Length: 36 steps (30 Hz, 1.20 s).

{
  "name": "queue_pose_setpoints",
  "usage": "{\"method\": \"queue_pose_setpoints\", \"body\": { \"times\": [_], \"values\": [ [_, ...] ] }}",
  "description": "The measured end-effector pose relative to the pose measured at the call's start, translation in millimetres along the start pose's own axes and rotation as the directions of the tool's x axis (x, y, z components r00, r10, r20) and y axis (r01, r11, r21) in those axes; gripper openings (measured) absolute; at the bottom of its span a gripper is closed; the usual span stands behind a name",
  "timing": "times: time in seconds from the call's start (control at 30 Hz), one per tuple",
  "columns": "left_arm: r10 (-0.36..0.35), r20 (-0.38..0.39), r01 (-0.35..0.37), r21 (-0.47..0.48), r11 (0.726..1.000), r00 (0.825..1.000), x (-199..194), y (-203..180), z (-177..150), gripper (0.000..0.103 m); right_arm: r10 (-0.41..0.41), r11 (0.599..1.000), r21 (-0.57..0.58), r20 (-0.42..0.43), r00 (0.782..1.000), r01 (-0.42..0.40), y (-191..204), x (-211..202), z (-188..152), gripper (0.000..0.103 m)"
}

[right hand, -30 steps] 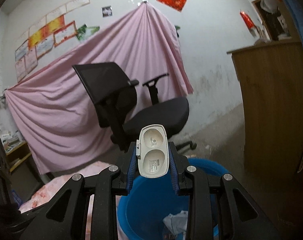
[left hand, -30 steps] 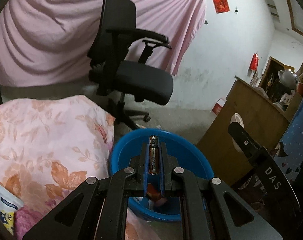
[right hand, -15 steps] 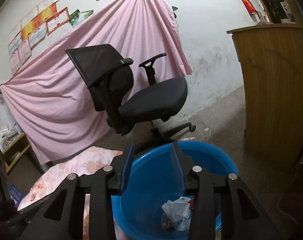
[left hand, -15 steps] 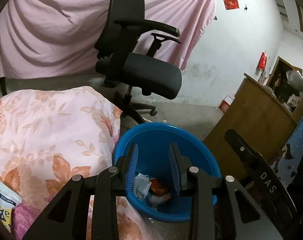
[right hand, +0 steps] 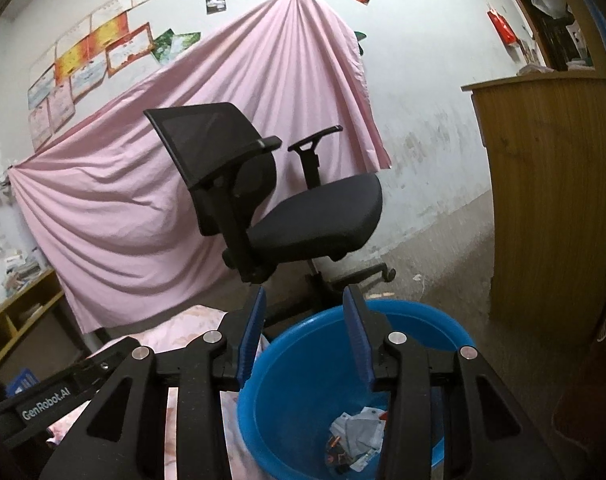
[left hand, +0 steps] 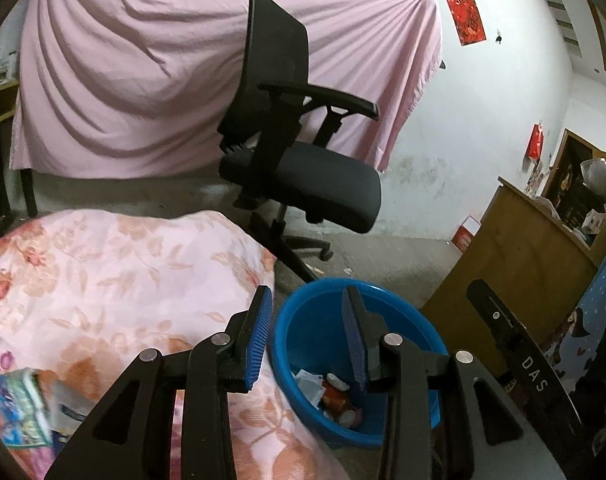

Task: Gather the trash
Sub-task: 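Carry the battery and earbud case to the blue basin and release both, then move both tools back over the remaining wrappers on the bed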

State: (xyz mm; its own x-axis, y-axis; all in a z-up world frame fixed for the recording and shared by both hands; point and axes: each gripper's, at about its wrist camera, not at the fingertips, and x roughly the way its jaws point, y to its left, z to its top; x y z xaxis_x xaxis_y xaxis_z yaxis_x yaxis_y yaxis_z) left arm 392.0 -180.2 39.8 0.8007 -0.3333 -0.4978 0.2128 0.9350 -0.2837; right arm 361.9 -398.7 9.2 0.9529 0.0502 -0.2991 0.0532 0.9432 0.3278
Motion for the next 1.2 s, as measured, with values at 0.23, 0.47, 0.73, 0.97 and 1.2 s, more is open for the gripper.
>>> {"method": "queue_pose_setpoints", "body": {
  "times": [0.23, 0.47, 0.73, 0.97, 1.2],
  "values": [
    [0.057, 0.058, -0.057, 0.004, 0.998, 0.997, -38, 24, 11, 0.034, 0.075, 0.996, -0.048, 0.043, 0.996, -0.073, 31, -12, 3, 0.042],
    [0.15, 0.145, -0.145, -0.042, 0.988, 0.978, -79, 66, 13, 0.043, 0.176, 0.977, -0.142, 0.114, 0.978, -0.159, 70, -36, 1, 0.052],
    [0.231, 0.286, -0.198, -0.141, 0.97, 0.93, -127, 115, 1, 0.077, 0.23, 0.958, -0.212, 0.164, 0.959, -0.193, 99, -50, -8, 0.076],
    [0.305, 0.407, -0.239, -0.205, 0.949, 0.861, -173, 157, -20, 0.101, 0.277, 0.939, -0.262, 0.193, 0.941, -0.223, 121, -62, -21, 0.103],
    [0.384, 0.42, -0.337, -0.184, 0.923, 0.823, -194, 183, -46, 0.101, 0.327, 0.904, -0.337, 0.153, 0.933, -0.262, 150, -68, -39, 0.103]
  ]
}}
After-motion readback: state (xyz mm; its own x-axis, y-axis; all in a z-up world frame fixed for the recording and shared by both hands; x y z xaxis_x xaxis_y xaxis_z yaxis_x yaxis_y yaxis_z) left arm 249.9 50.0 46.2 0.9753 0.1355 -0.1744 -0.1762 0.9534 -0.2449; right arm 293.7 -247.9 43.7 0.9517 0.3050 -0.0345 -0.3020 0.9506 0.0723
